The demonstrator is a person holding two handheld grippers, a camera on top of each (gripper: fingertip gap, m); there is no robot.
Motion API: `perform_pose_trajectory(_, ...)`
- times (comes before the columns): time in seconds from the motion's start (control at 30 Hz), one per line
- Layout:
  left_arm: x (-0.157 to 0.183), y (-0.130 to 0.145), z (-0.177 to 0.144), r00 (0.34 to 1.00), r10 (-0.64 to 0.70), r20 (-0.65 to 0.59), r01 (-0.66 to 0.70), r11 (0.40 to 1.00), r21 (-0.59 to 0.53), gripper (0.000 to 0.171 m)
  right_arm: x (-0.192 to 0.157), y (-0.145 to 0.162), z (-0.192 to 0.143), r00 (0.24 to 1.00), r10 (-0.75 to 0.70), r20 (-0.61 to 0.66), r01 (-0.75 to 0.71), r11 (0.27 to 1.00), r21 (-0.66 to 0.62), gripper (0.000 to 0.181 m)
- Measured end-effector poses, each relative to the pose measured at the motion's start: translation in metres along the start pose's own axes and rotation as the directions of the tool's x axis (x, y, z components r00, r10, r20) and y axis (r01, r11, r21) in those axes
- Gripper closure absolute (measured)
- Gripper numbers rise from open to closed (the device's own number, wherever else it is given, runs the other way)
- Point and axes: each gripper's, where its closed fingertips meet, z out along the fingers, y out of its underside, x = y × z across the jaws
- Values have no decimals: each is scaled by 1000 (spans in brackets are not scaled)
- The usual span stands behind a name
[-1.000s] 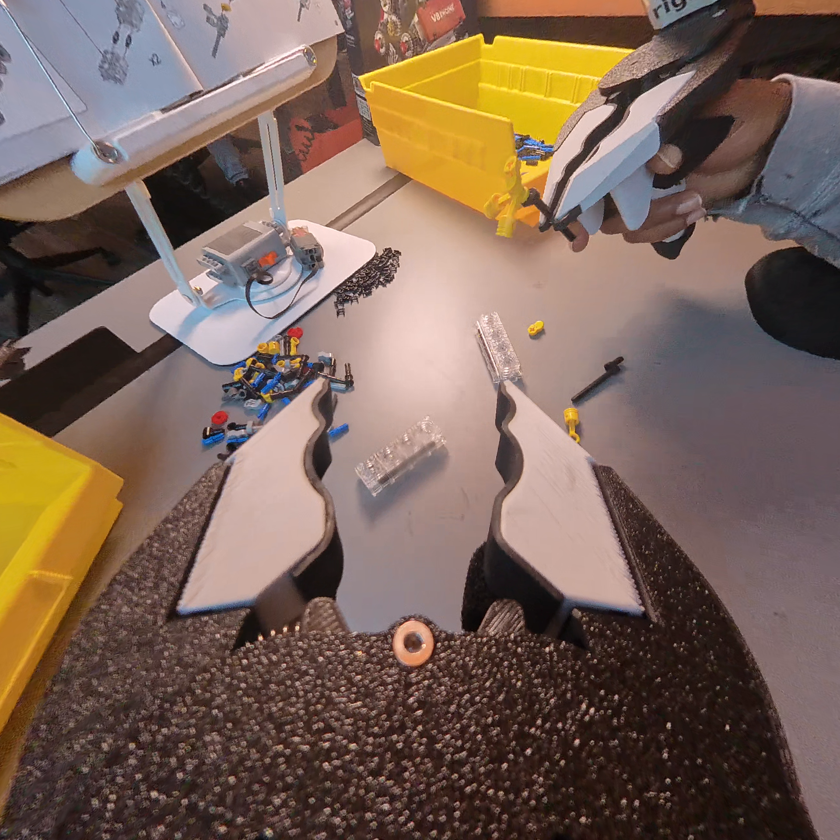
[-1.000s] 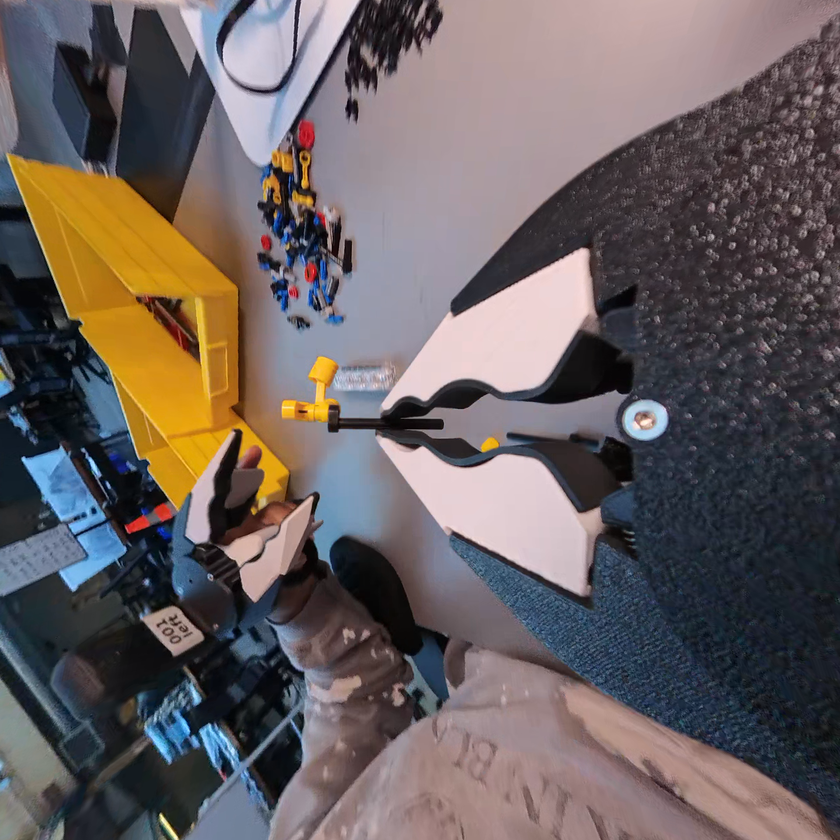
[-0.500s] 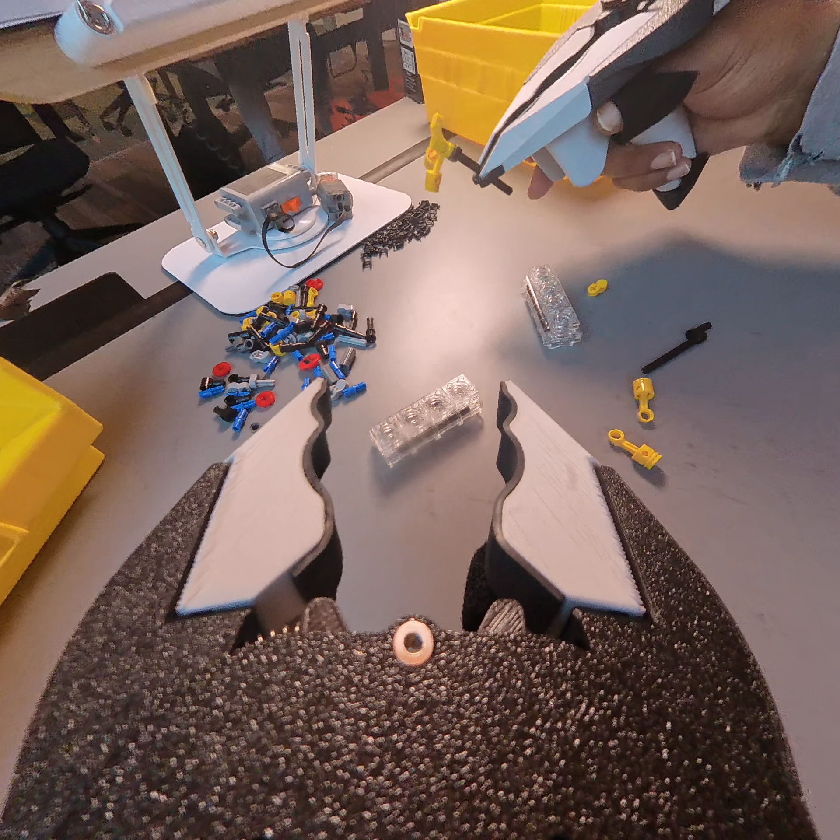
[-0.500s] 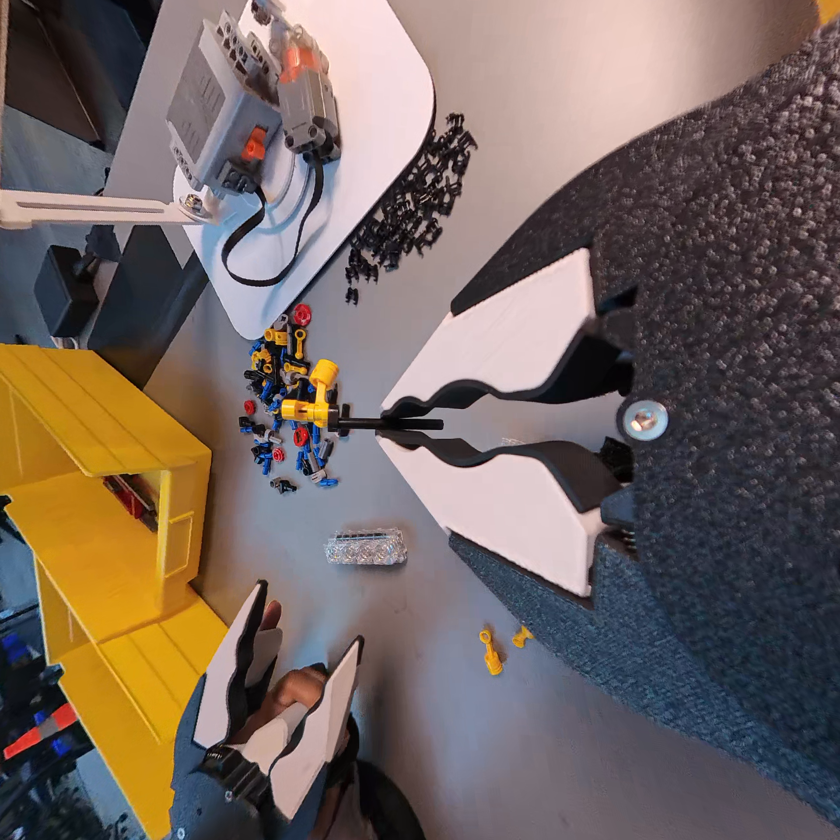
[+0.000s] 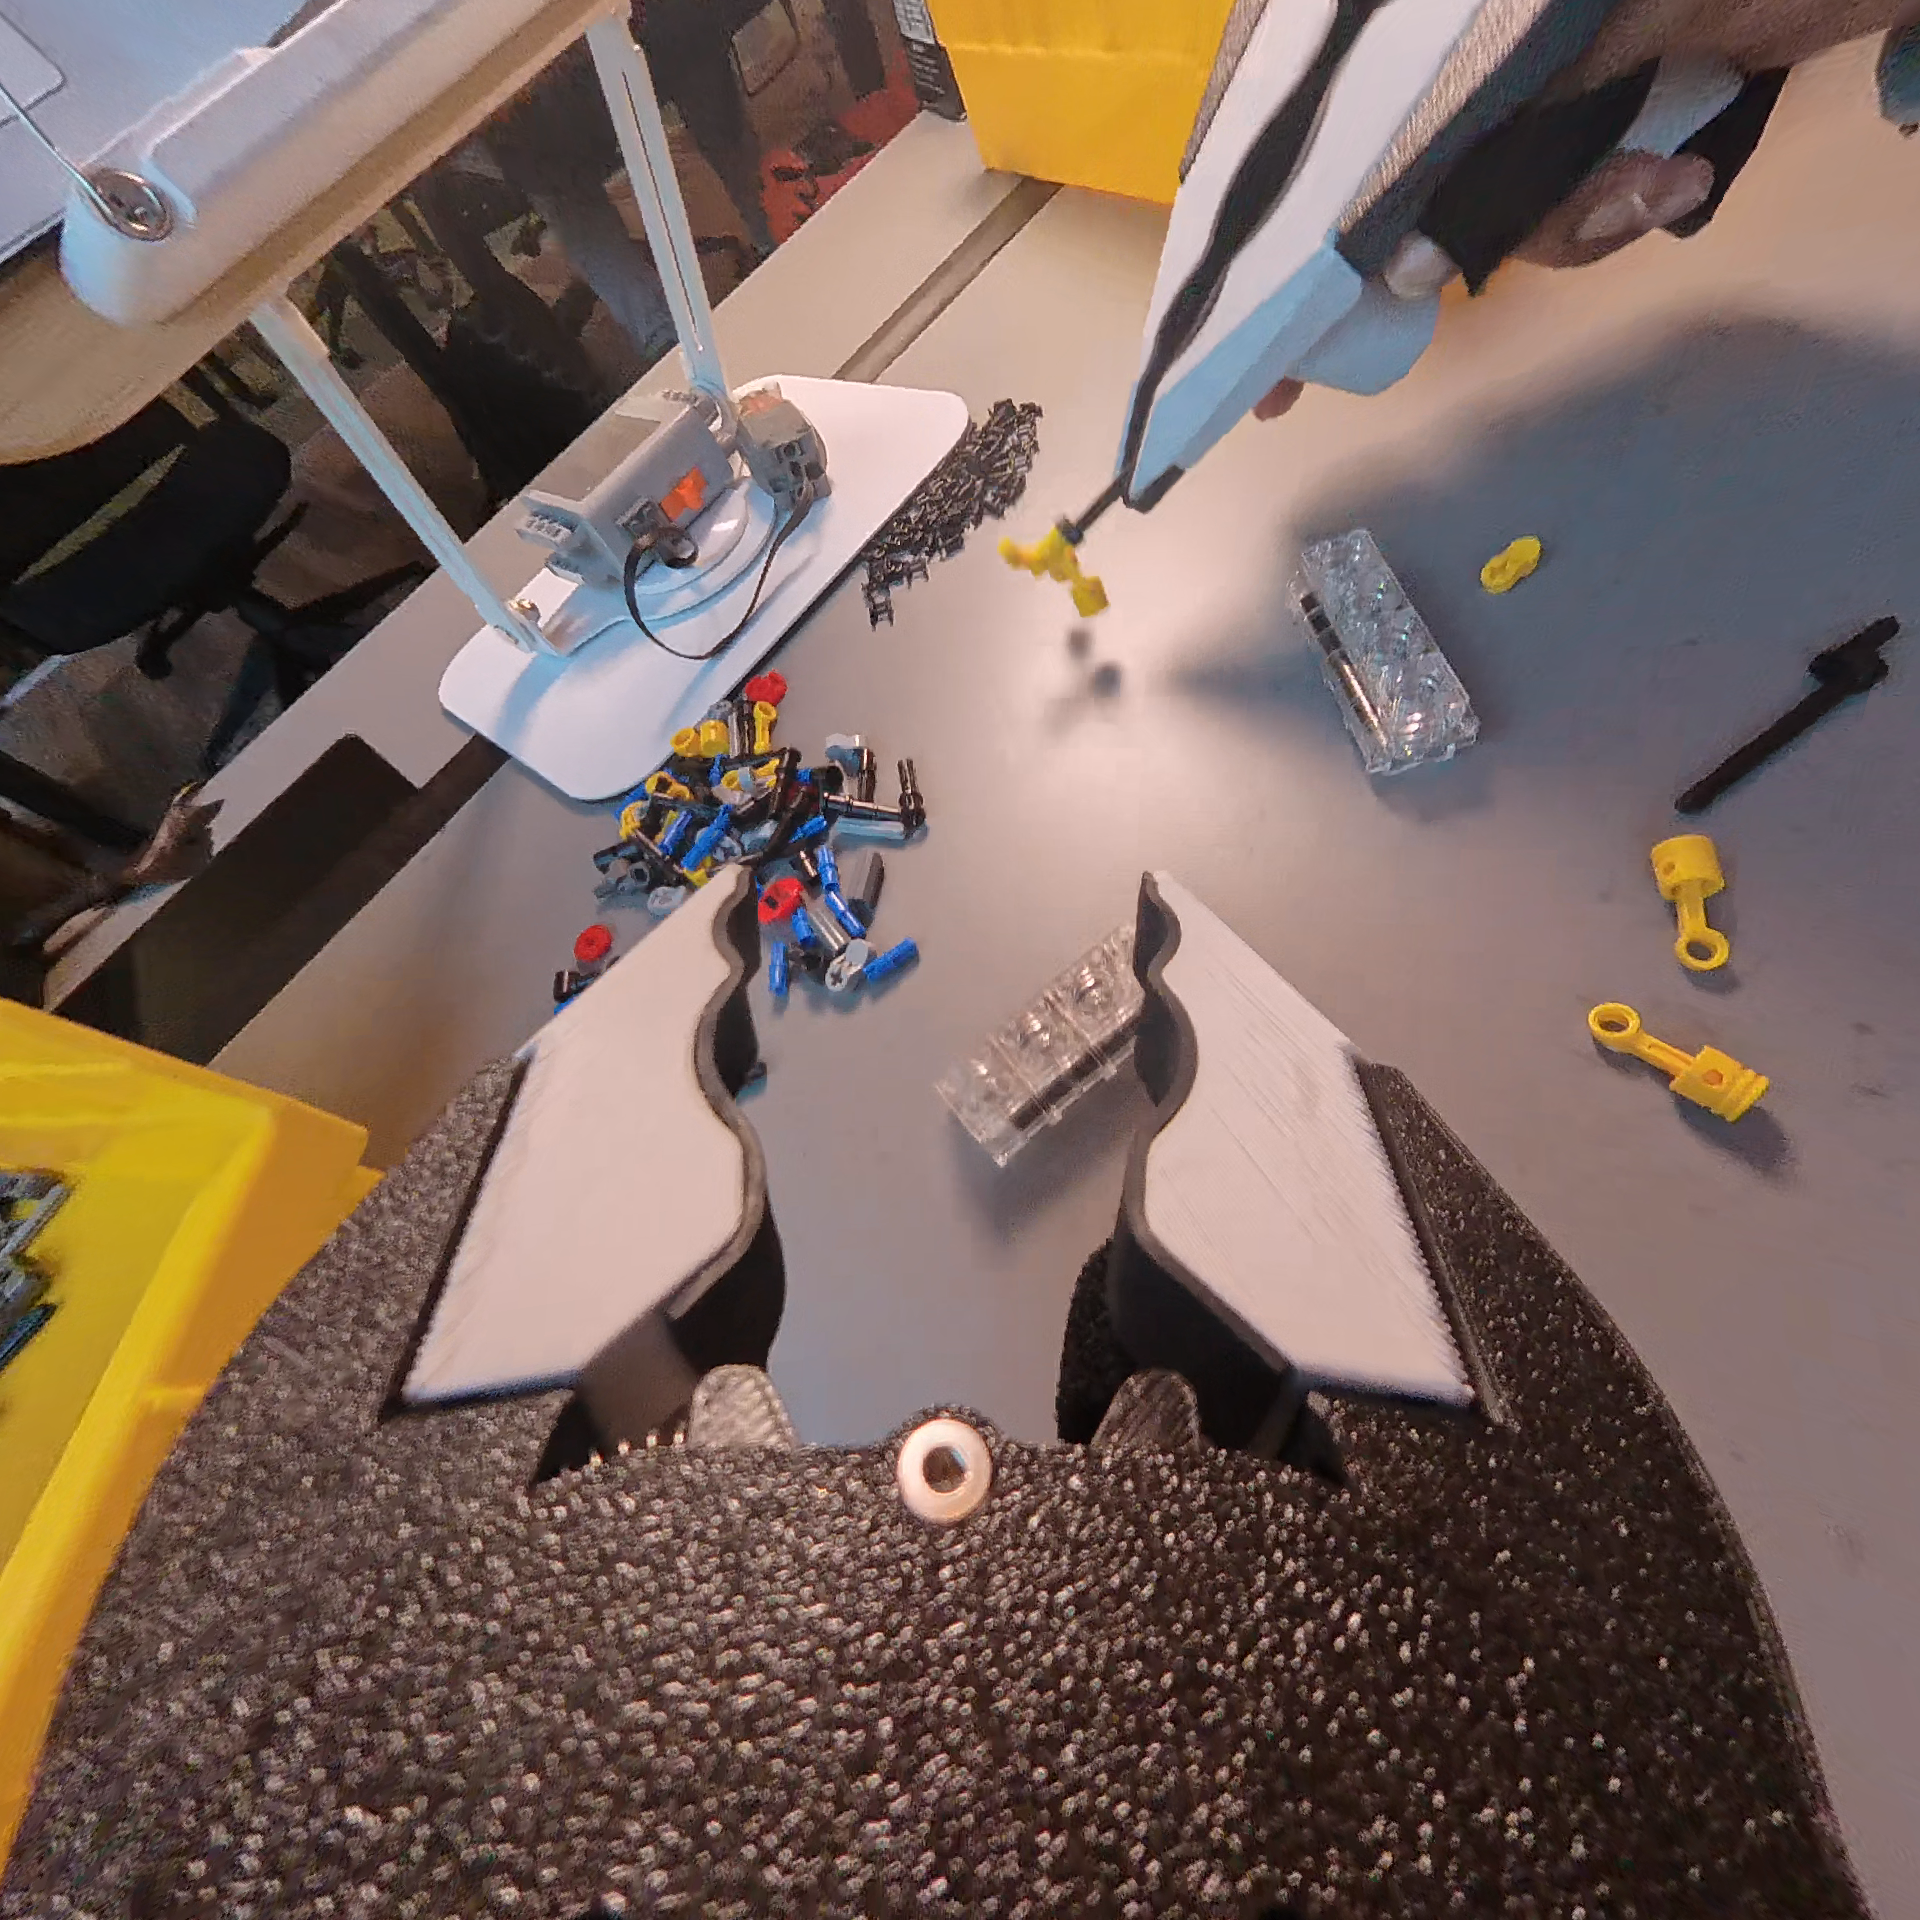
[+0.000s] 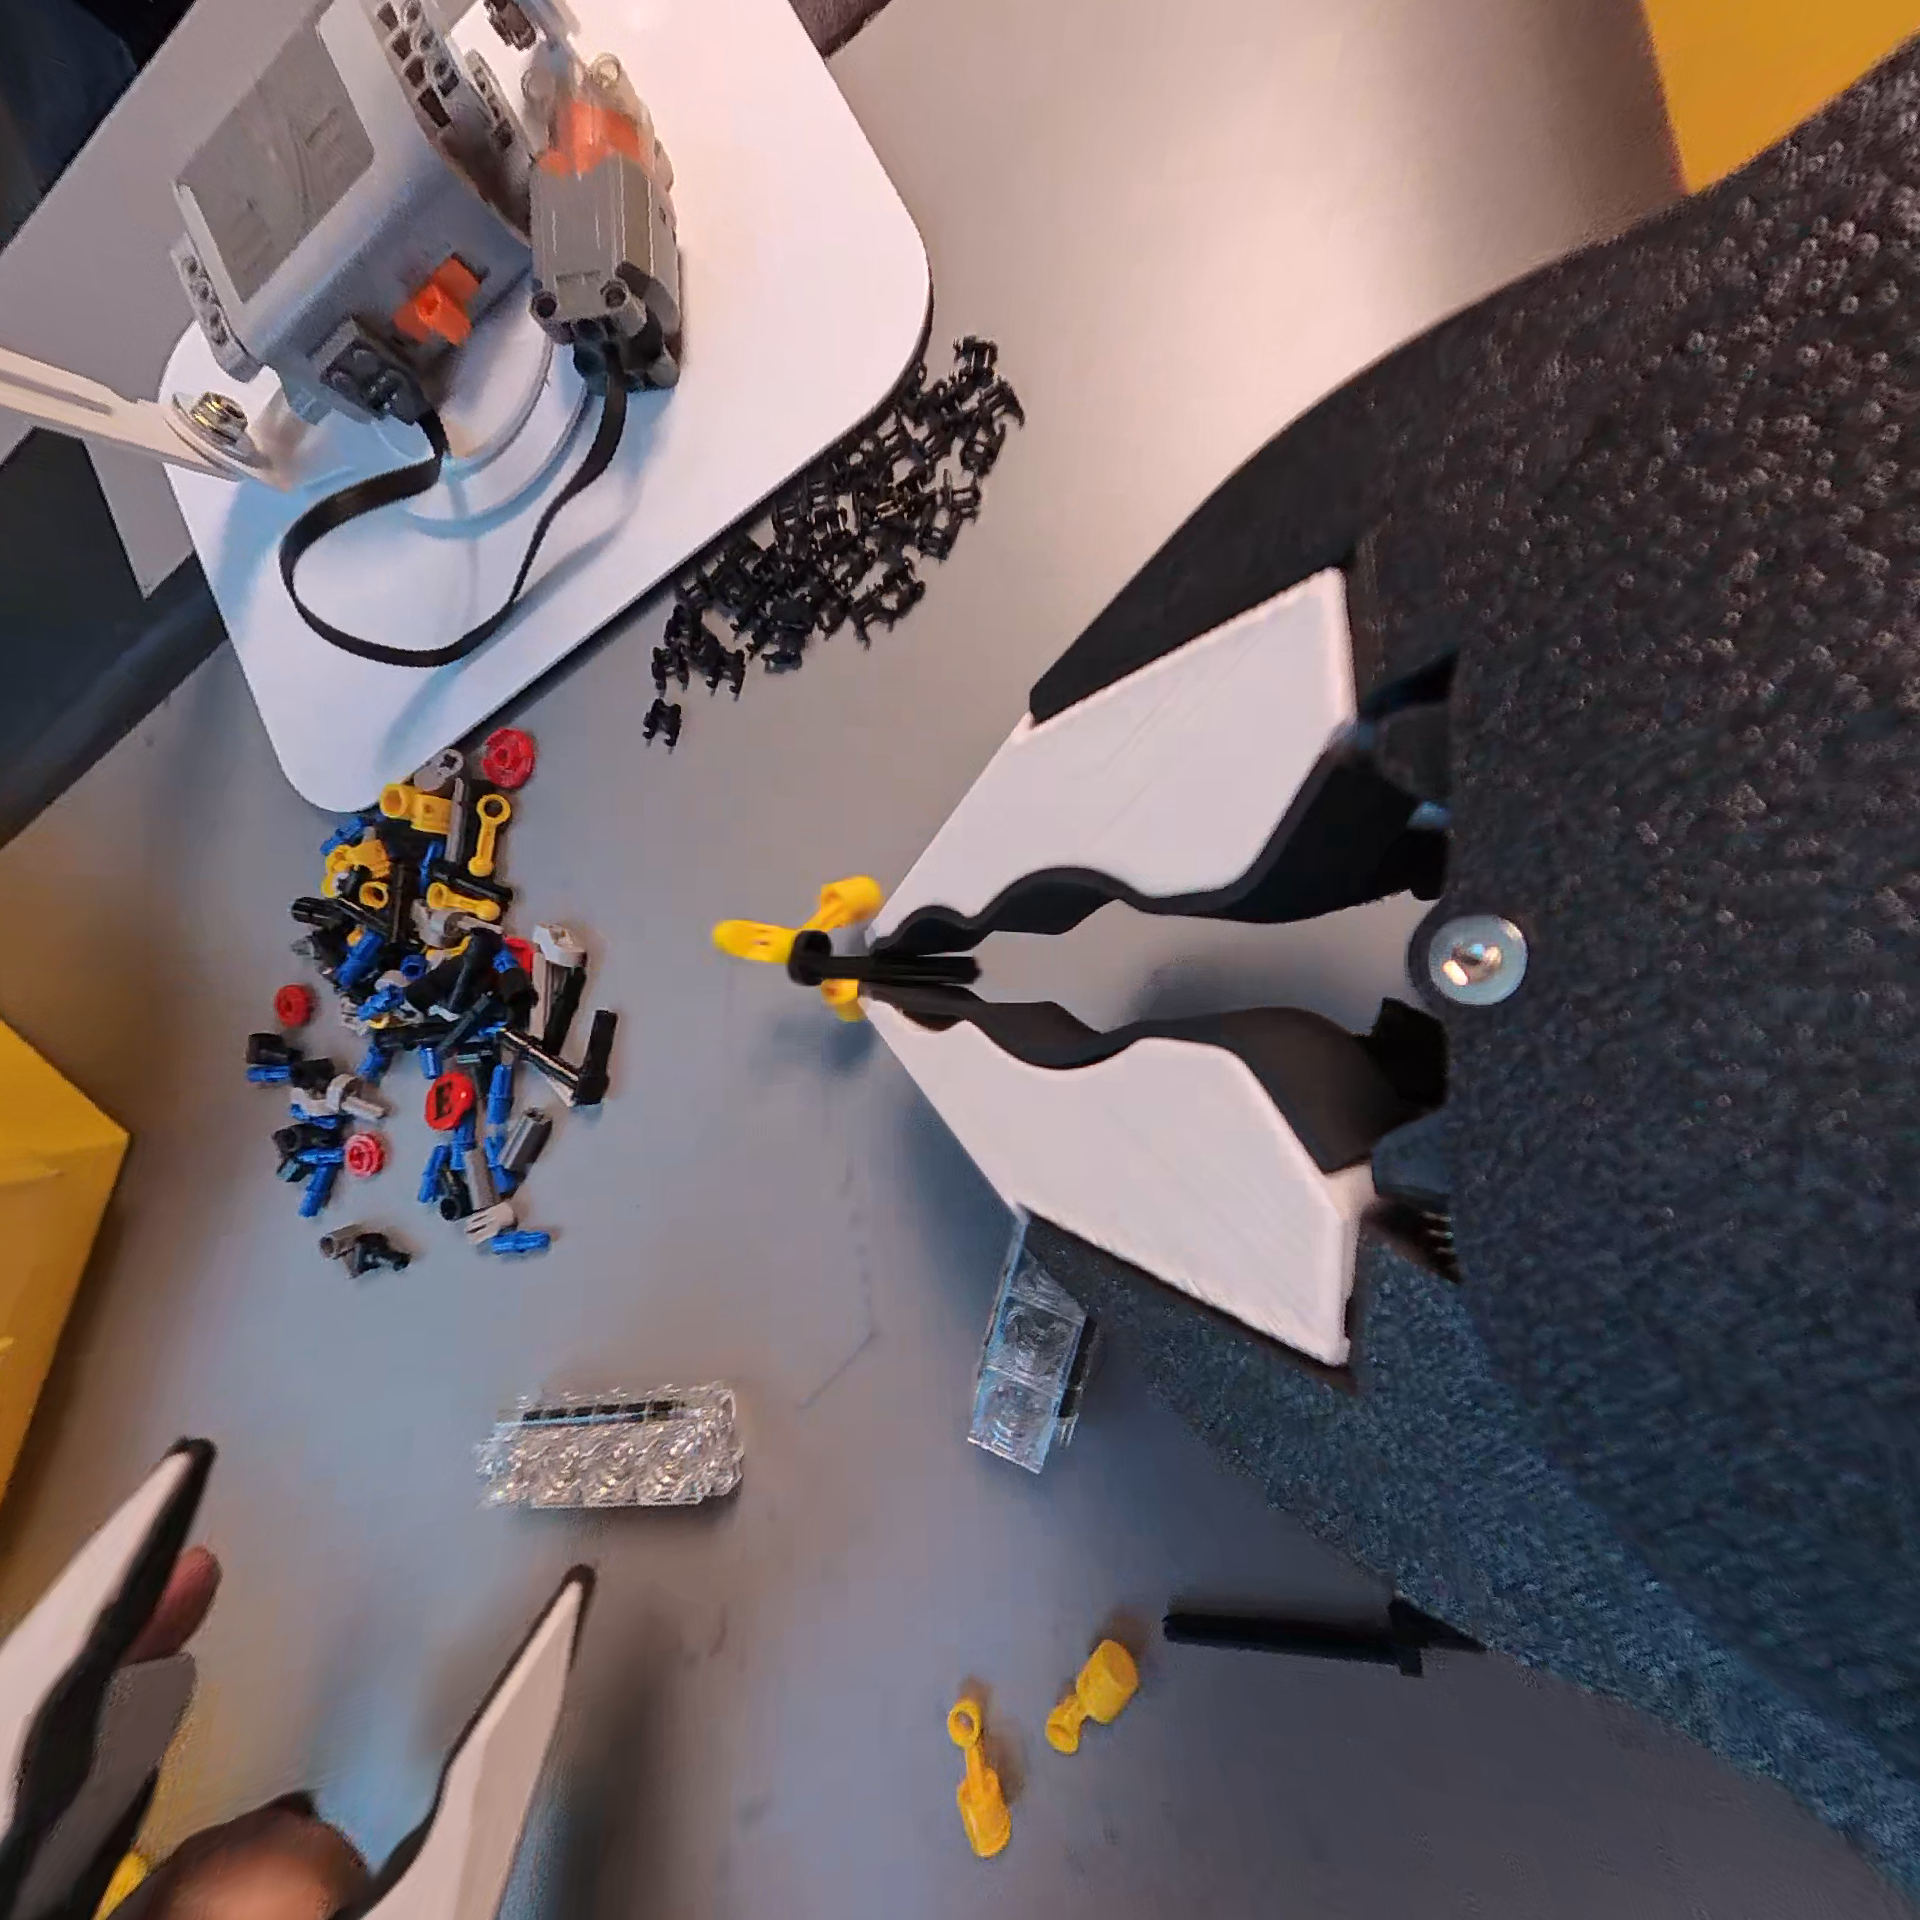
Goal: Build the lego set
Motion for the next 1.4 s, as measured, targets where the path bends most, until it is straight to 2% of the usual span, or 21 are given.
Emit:
perform_pose_trajectory(0.13, -11, -9, 7, 996, -86, -26, 88, 994, 63, 100, 0, 12, 1, 999, -29, -19, 28, 999, -41, 178)
perform_pose_trajectory(0.23, -10, -4, 3, 995, -99, -12, 99, 991, 93, 101, -1, 17, 1, 1000, -14, -12, 13, 999, -40, 178)
perform_pose_trajectory(0.43, -6, 13, -10, 997, -80, -3, 80, 995, 64, 101, -1, 24, 4, 1000, -5, -12, 4, 998, -62, 179)
perform_pose_trajectory(0.7, 0, 25, -6, 996, -70, -59, 70, 998, 0, 98, -1, 30, 4, 1000, -18, -21, 16, 997, -71, 178)
perform_pose_trajectory(0.87, 7, 26, -6, 995, -51, -89, 51, 999, -3, 98, 2, 21, -13, 999, -46, -30, 45, 999, -21, 166)
perform_pose_trajectory(1.0, 20, 17, -13, 984, -32, -173, 41, 998, 45, 106, -30, -3, -45, 985, -149, 88, 143, 987, 70, 157)
perform_pose_trajectory(1.07, 32, 9, -17, 973, -12, -229, 31, 996, 80, 110, -67, 5, -56, 950, -188, 251, 192, 981, 9, 156)
perform_pose_trajectory(1.23, 62, -2, -21, 946, 49, -320, -10, 992, 123, 117, -128, 51, -61, 872, -260, 415, 368, 907, -204, 156)
perform_pose_trajectory(1.33, 72, -1, -20, 937, 75, -341, -36, 992, 121, 119, -132, 84, -58, 875, -289, 388, 420, 851, -314, 155)
perform_pose_trajectory(1.4, 76, 0, -19, 934, 87, -347, -50, 992, 116, 120, -128, 91, -55, 891, -294, 347, 407, 857, -317, 156)
